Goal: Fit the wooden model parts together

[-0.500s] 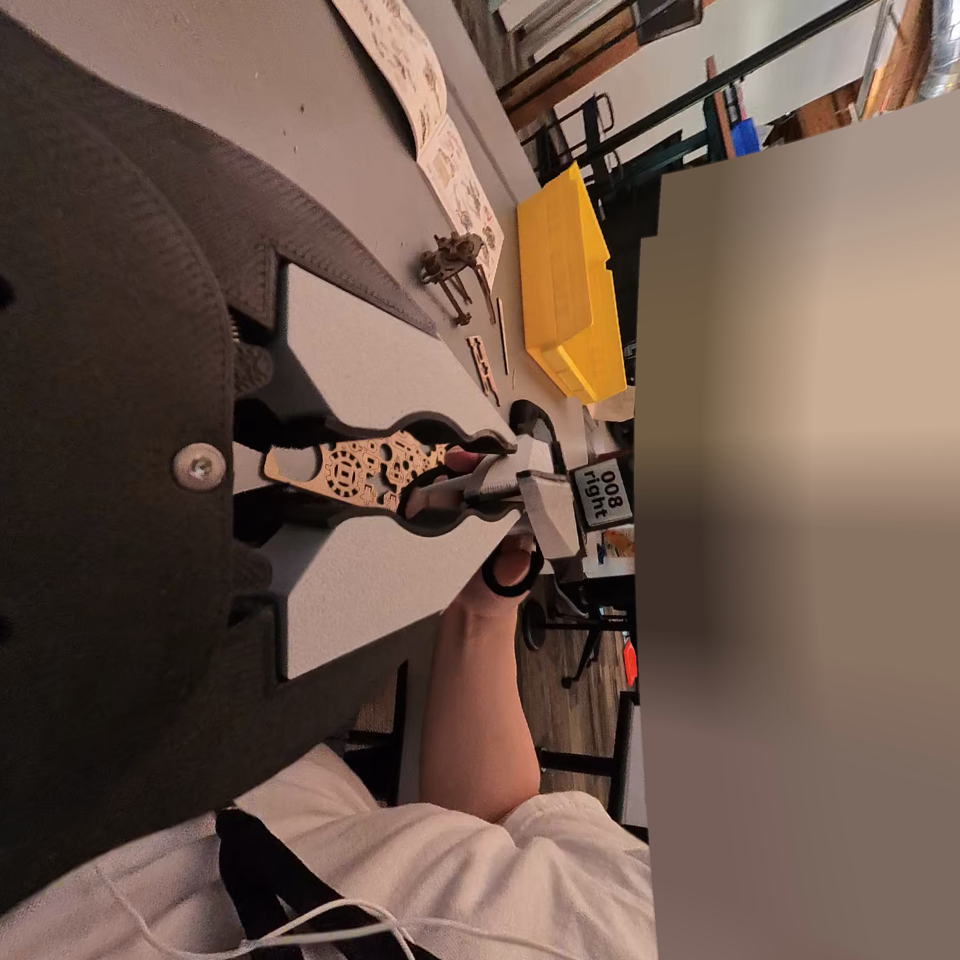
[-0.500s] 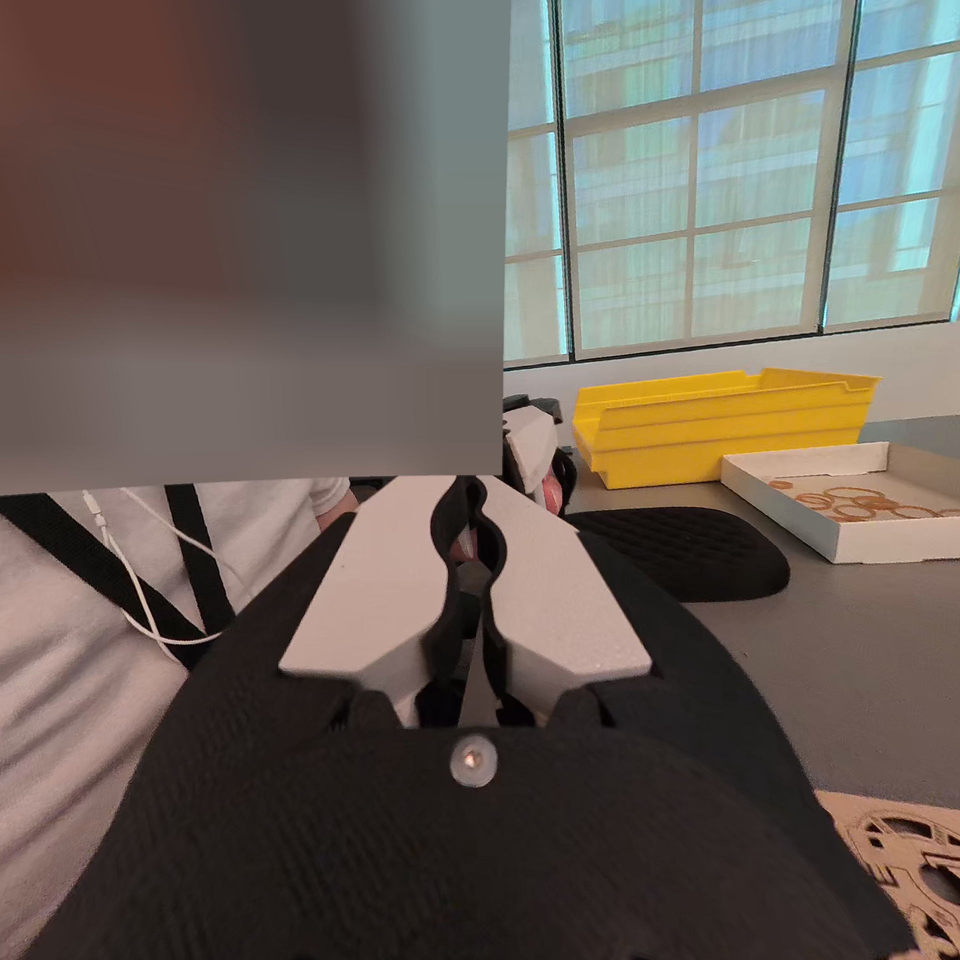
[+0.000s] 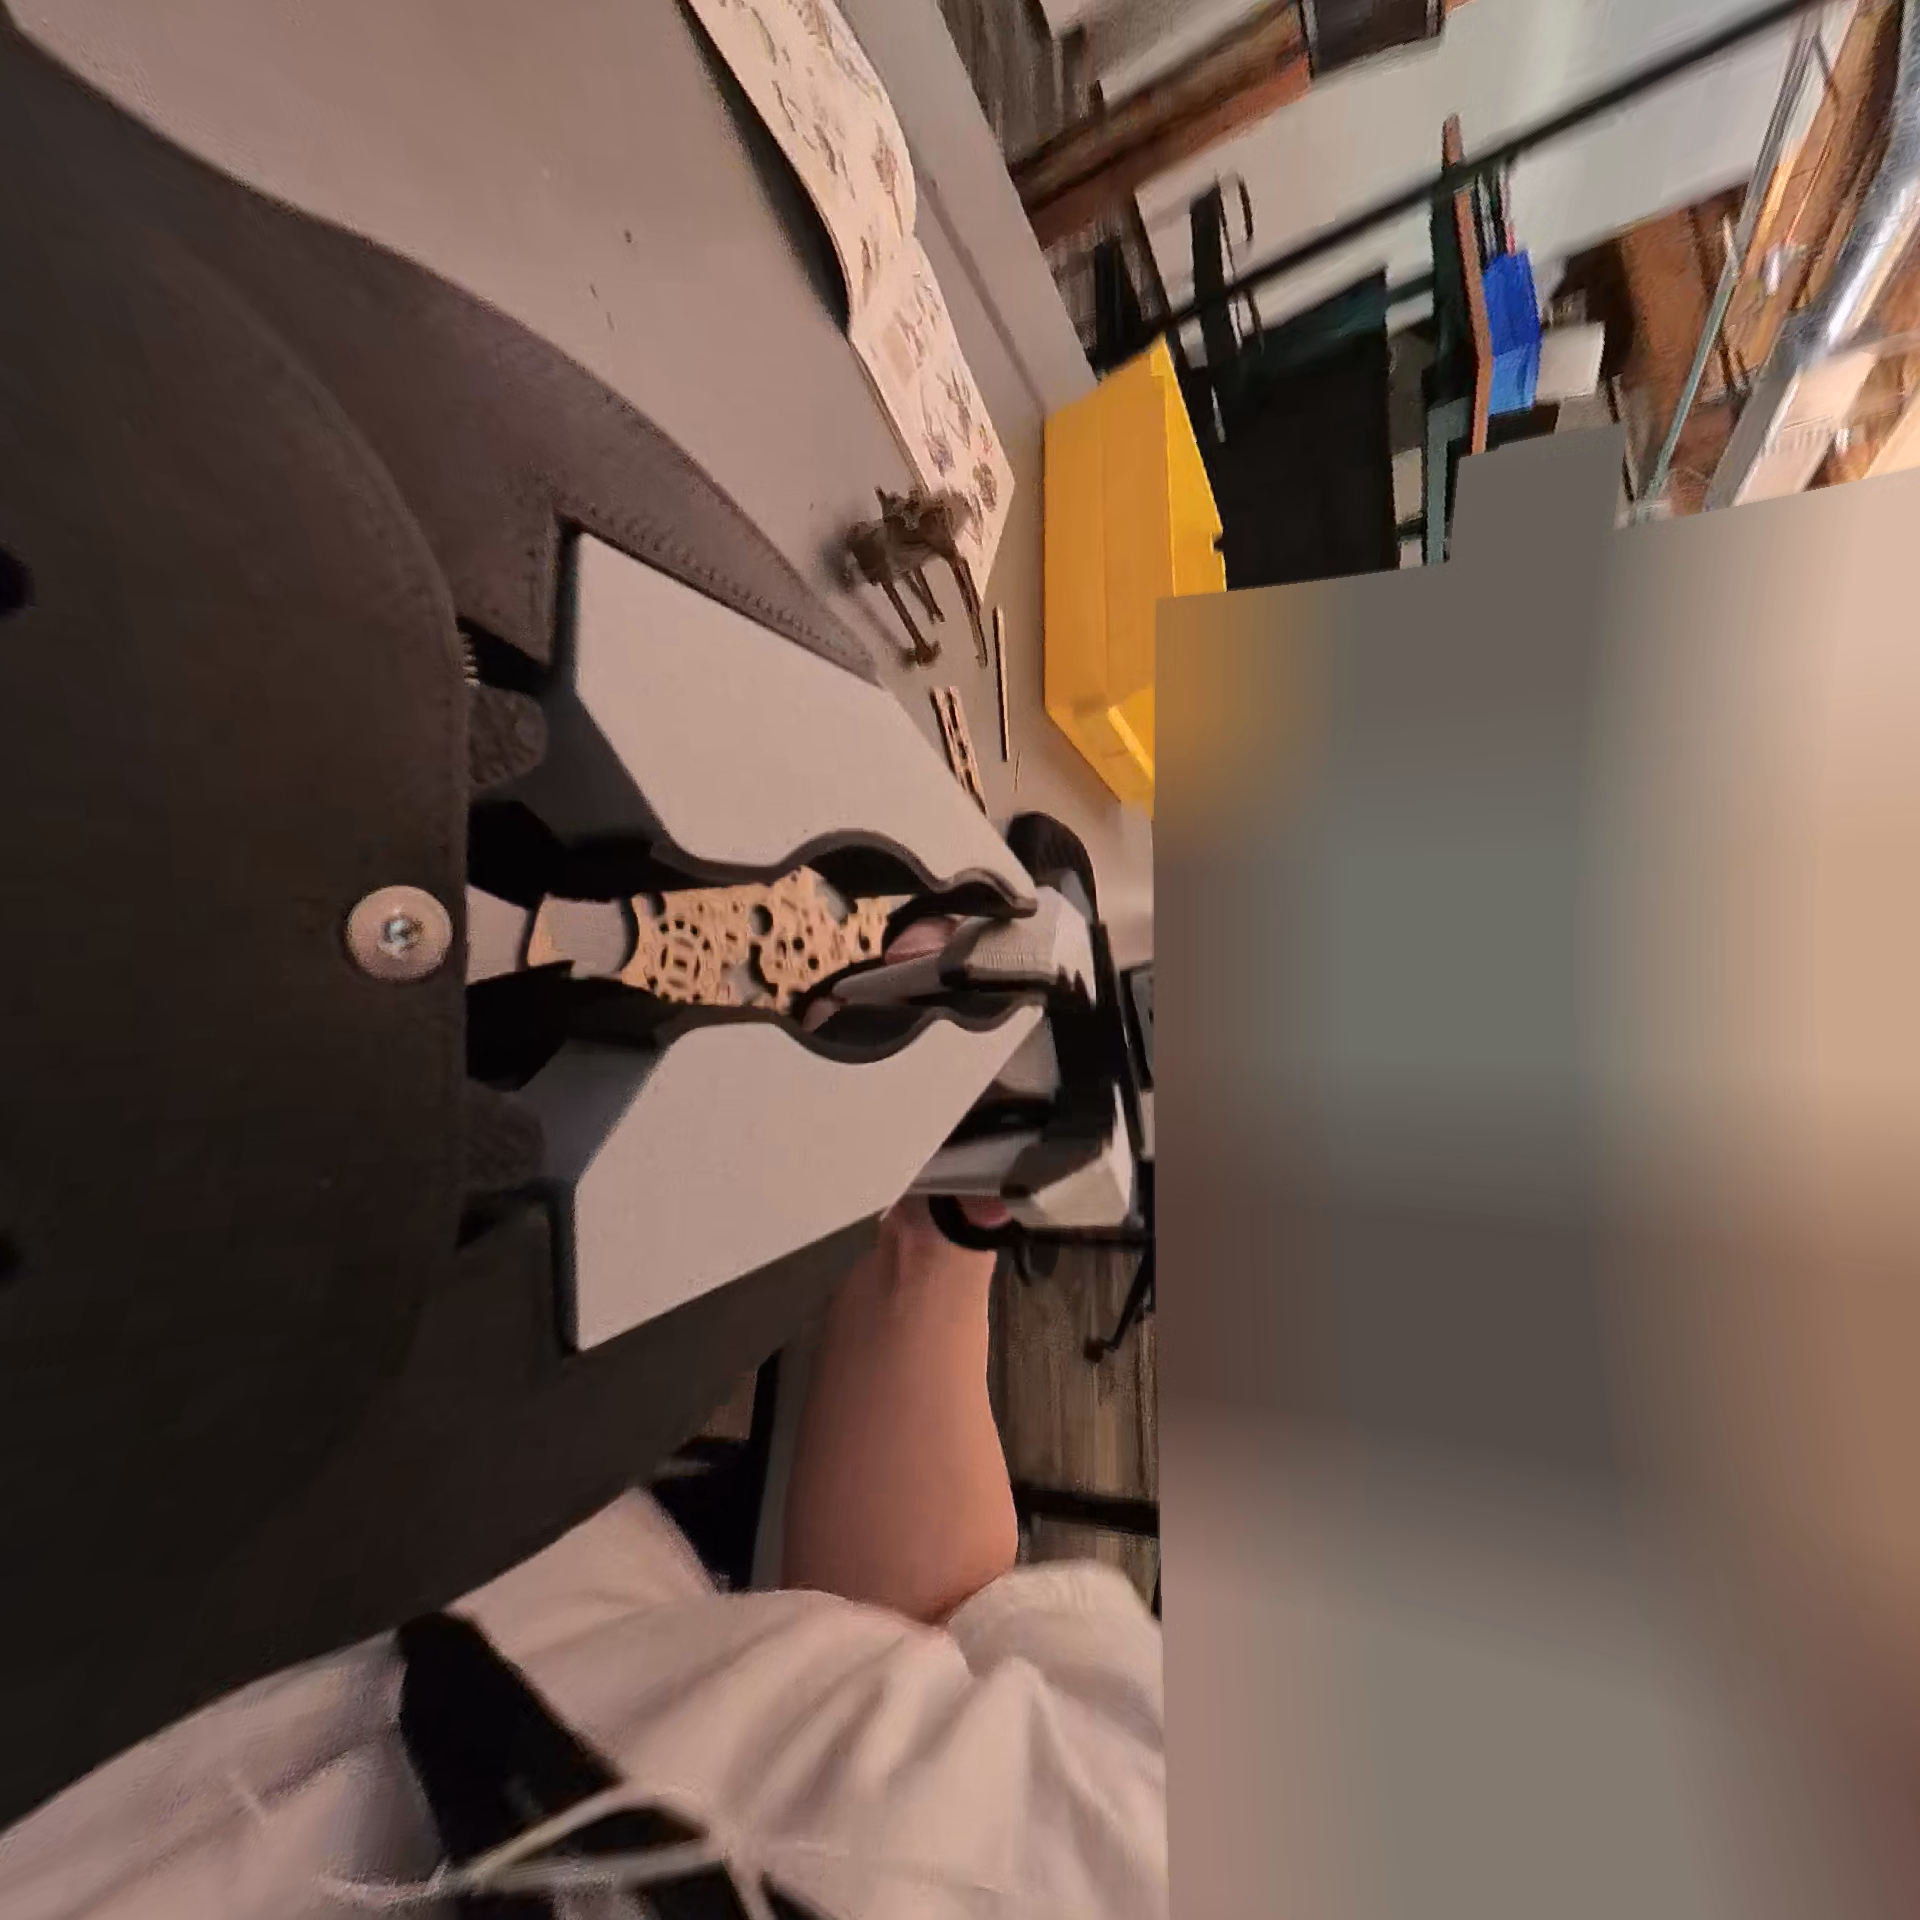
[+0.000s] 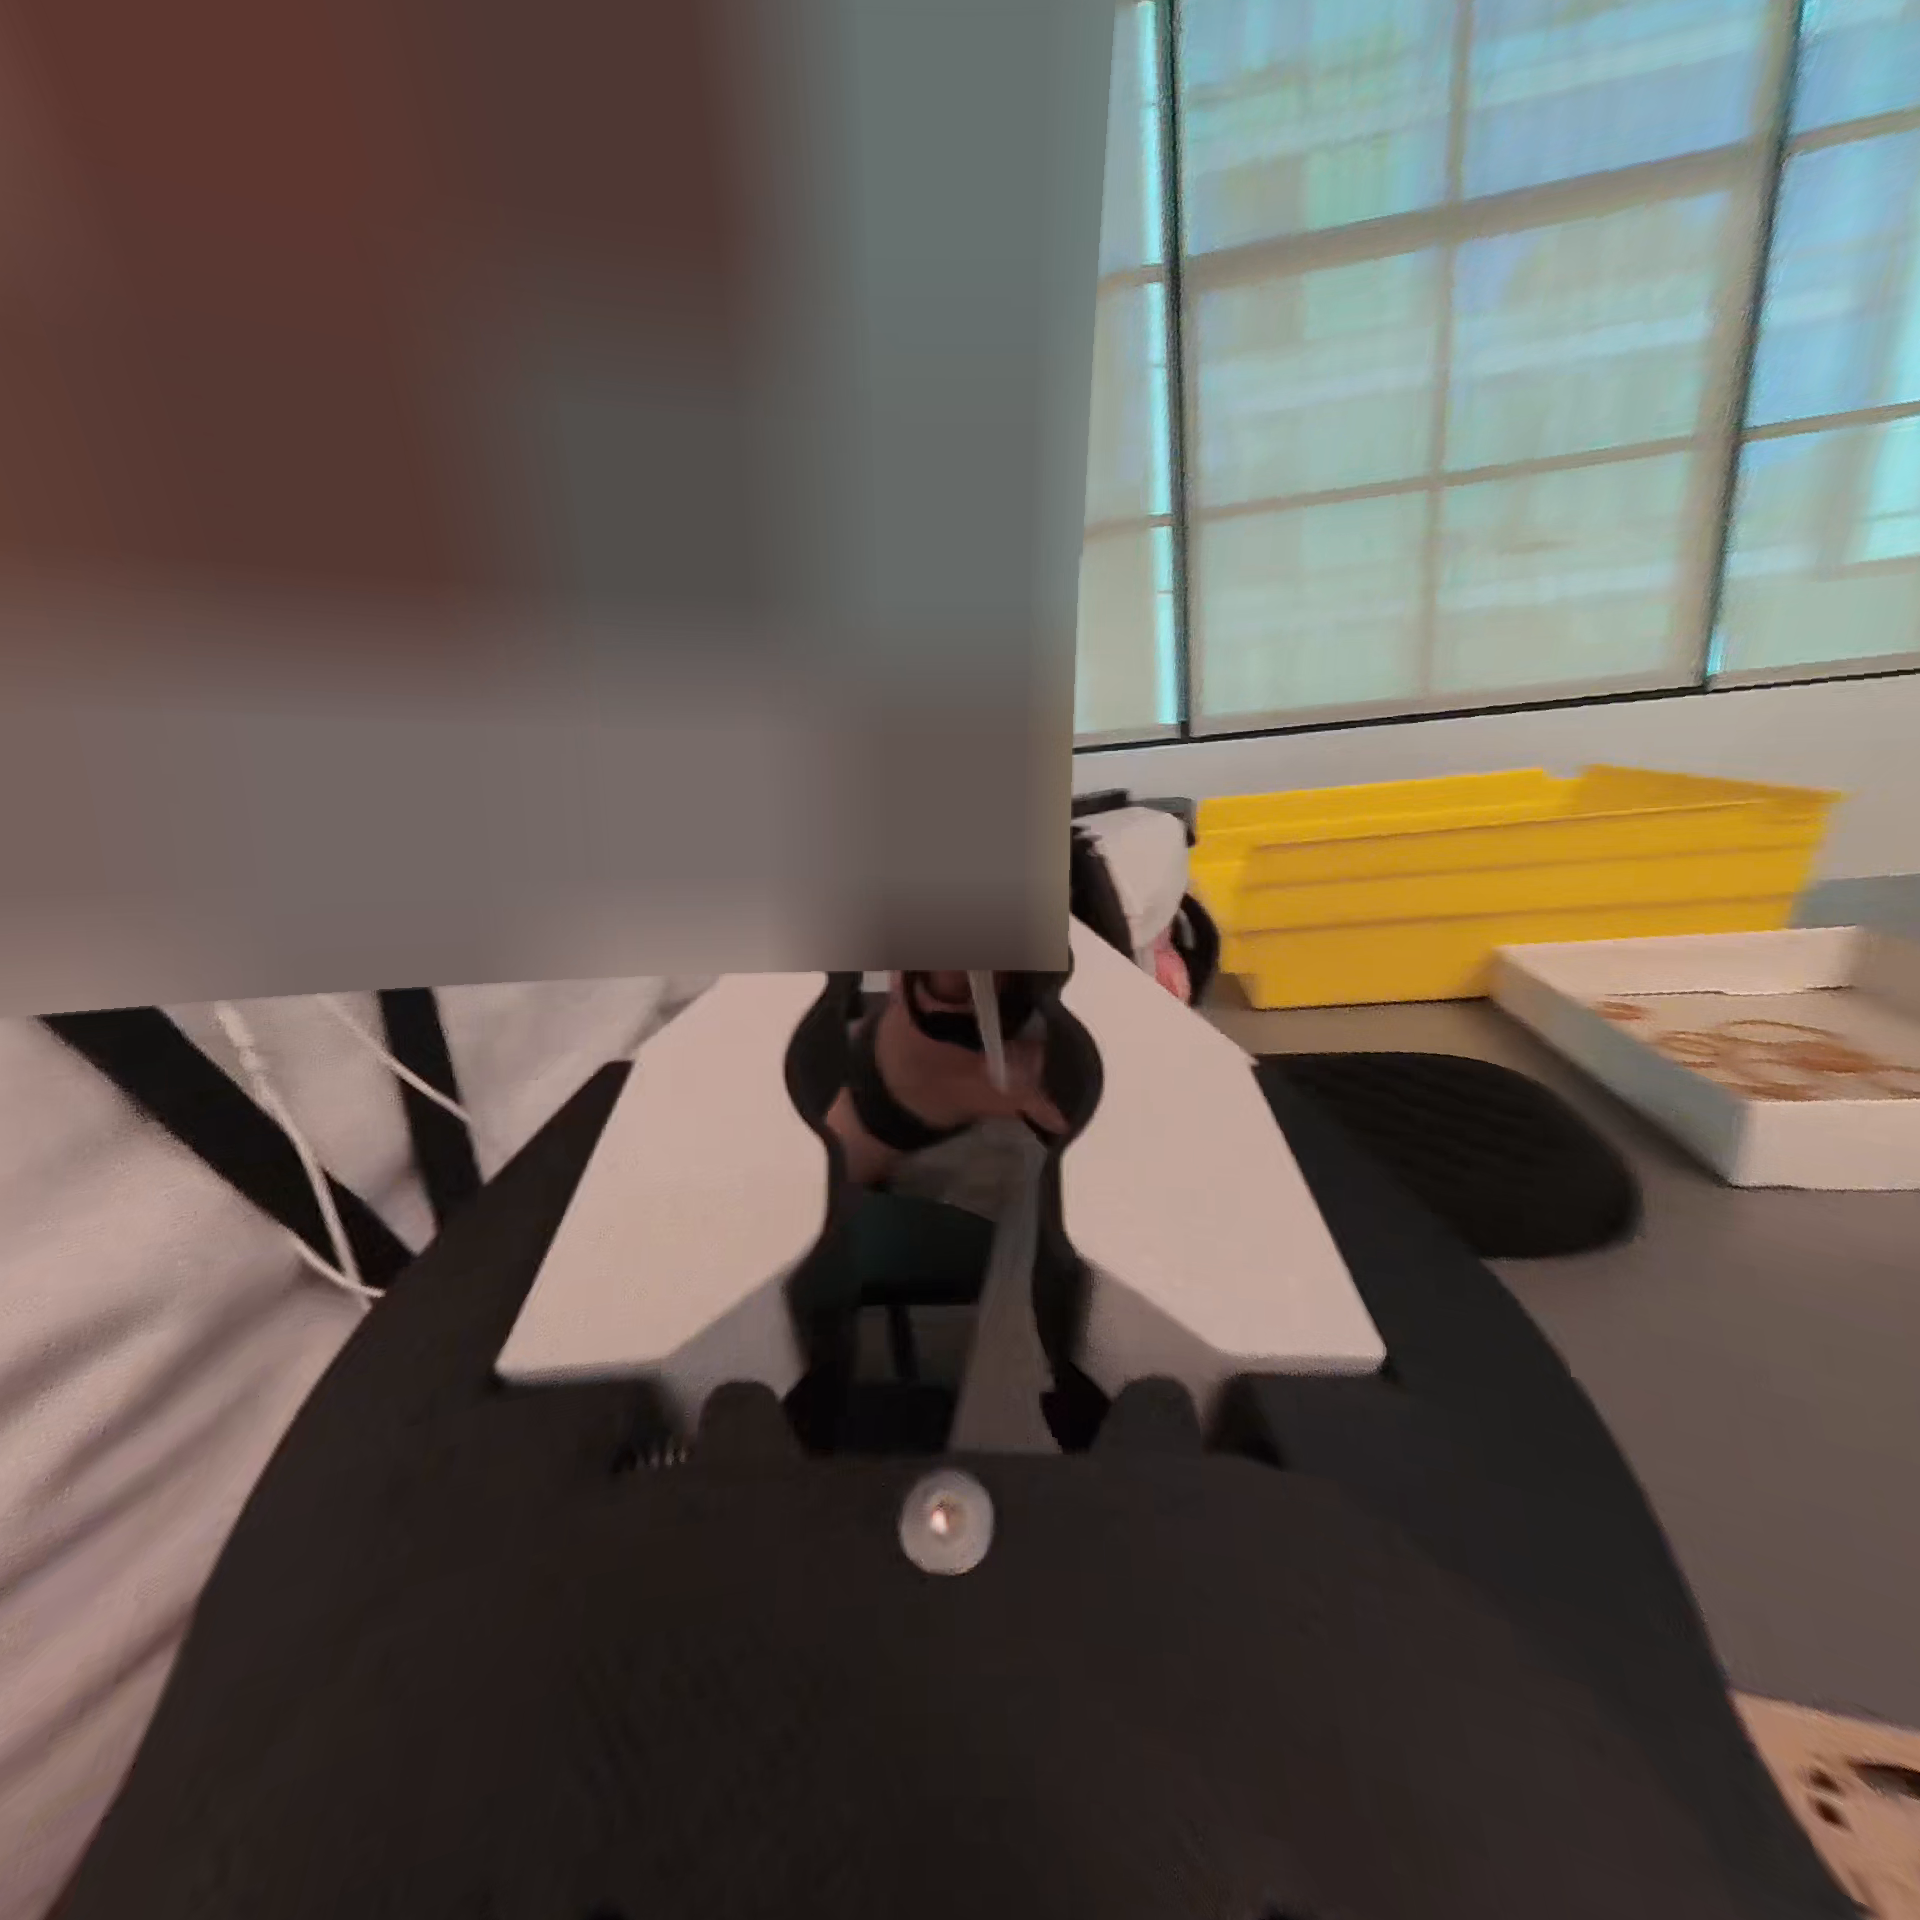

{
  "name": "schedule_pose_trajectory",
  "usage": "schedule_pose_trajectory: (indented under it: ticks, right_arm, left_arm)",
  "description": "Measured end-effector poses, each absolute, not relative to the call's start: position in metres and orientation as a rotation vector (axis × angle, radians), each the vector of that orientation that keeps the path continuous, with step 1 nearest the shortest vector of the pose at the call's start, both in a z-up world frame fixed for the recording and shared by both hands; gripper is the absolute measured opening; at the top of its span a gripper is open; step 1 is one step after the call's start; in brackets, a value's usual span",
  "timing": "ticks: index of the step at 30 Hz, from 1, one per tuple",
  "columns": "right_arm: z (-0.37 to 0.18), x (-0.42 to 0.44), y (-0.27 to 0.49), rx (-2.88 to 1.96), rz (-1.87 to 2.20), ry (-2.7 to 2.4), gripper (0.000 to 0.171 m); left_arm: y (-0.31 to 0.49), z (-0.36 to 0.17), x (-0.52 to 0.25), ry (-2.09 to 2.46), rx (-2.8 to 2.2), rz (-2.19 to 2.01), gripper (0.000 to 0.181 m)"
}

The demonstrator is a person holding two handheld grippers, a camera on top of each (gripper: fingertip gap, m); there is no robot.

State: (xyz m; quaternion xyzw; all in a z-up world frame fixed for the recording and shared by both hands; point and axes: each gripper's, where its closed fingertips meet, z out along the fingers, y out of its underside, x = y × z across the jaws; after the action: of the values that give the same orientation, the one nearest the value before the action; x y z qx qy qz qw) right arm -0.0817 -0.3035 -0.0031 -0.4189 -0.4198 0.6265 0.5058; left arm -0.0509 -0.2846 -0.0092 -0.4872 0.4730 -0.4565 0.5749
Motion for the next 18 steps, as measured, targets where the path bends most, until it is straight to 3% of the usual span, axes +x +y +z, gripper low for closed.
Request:
schedule_pose_trajectory:
  ticks: [2,3,6,7,9,18]
  right_arm:
    - [0.000,-0.077,-0.294,-0.996,1.484,-0.974,0.044]
    - [0.001,-0.073,-0.289,-0.990,1.454,-0.951,0.044]
    - [-0.011,-0.070,-0.273,-1.067,1.297,-0.967,0.031]
    - [-0.014,-0.070,-0.275,-1.059,1.258,-0.994,0.014]
    - [-0.018,-0.069,-0.274,-1.070,1.177,-1.024,0.000]
    - [-0.022,-0.066,-0.272,-1.075,0.988,-1.066,0.000]
  left_arm:
    - [-0.273,-0.010,-0.053,1.053,-1.167,-1.013,0.019]
    - [-0.271,-0.009,-0.056,1.031,-1.172,-1.025,0.031]
    - [-0.270,0.001,-0.073,0.941,-1.177,-1.180,0.035]
    - [-0.269,0.003,-0.079,0.909,-1.180,-1.221,0.038]
    - [-0.265,0.004,-0.089,0.868,-1.194,-1.255,0.039]
    - [-0.270,-0.008,-0.093,0.895,-1.231,-1.200,0.036]
